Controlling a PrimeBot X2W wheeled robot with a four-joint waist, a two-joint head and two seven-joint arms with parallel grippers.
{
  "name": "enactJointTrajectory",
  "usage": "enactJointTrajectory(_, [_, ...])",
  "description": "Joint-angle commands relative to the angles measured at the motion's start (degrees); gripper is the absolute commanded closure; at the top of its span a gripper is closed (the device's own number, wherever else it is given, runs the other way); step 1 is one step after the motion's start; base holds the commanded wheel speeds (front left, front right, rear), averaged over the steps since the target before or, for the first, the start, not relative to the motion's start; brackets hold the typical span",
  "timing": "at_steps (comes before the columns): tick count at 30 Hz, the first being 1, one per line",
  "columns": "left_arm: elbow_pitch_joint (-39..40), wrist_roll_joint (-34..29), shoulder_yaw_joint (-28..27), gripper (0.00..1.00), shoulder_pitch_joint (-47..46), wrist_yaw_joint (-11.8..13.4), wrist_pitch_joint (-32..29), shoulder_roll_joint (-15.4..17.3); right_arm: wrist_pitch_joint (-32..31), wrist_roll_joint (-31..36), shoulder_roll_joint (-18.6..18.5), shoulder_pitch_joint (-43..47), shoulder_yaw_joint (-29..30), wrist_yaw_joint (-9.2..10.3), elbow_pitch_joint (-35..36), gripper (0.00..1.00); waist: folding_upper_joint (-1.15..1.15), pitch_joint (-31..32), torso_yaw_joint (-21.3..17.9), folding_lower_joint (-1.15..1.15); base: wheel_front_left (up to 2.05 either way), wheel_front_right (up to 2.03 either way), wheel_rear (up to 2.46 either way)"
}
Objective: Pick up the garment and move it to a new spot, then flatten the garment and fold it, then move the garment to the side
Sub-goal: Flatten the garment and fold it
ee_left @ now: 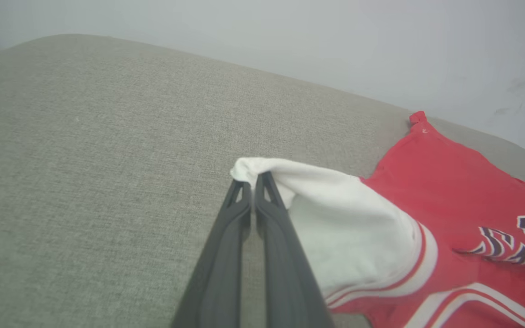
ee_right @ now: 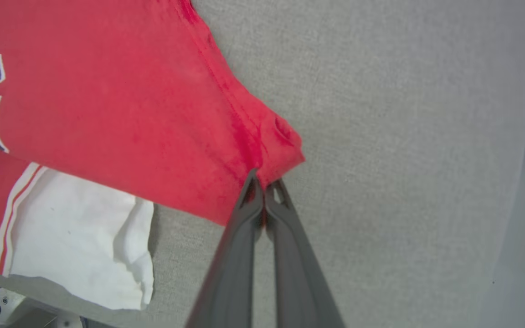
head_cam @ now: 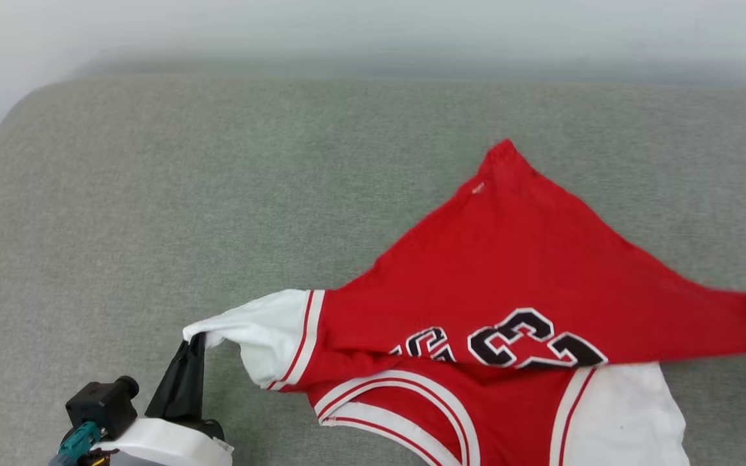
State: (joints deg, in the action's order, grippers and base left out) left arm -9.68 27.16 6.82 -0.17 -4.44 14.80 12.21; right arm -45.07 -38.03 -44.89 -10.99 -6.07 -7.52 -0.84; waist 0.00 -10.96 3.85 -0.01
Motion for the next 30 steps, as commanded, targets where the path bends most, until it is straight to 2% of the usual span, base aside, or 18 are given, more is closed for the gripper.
enactJointTrajectory(1, [0.23,0.12,-0.17,1.0,0.68,0.42,0.03,0.3,-0.23,-0.22,0.75,2.93,1.46,0.06,0.77,1.0,0.0,1.18,-1.25,0.01,0.0,0.0,0.0])
enactJointTrajectory(10, [0.86,0.55,-0.28,1.0,1.46,0.94,-0.49,1.0,-1.53,1.85,9.12,20.61,8.8,0.06,3.39,1.0,0.0,1.53,-1.91,0.01,0.0,0.0,0.0])
enactJointTrajectory(18, [0.46,0.61,0.41,1.0,0.67,0.87,-0.69,1.18,1.42,3.73,16.08,25.61,9.21,0.06,1.14,0.99,0.0,1.23,-1.44,0.01,0.0,0.0,0.0])
enactJointTrajectory(19, [0.39,0.64,0.46,1.0,0.63,0.91,-0.68,1.19,2.4,3.88,16.56,25.16,9.53,0.06,1.17,0.64,0.0,1.29,-1.41,0.01,0.0,0.0,0.0])
enactJointTrajectory(20, [0.33,0.66,0.51,1.0,0.62,0.96,-0.68,1.19,3.6,4.2,16.63,24.52,10.04,0.06,1.52,0.06,0.0,1.37,-1.35,0.01,0.0,0.0,0.0])
enactJointTrajectory(21, [0.28,0.67,0.54,1.0,0.63,1.02,-0.66,1.18,4.75,4.51,16.57,23.86,10.45,0.06,1.99,0.0,0.0,1.46,-1.3,0.01,0.0,0.0,0.0])
enactJointTrajectory(30, [1.0,0.36,1.26,1.0,0.04,1.18,-0.82,1.36,11.03,4.41,15.53,16.21,14.98,0.05,9.57,0.0,0.0,0.93,-0.63,0.01,0.0,0.0,0.0])
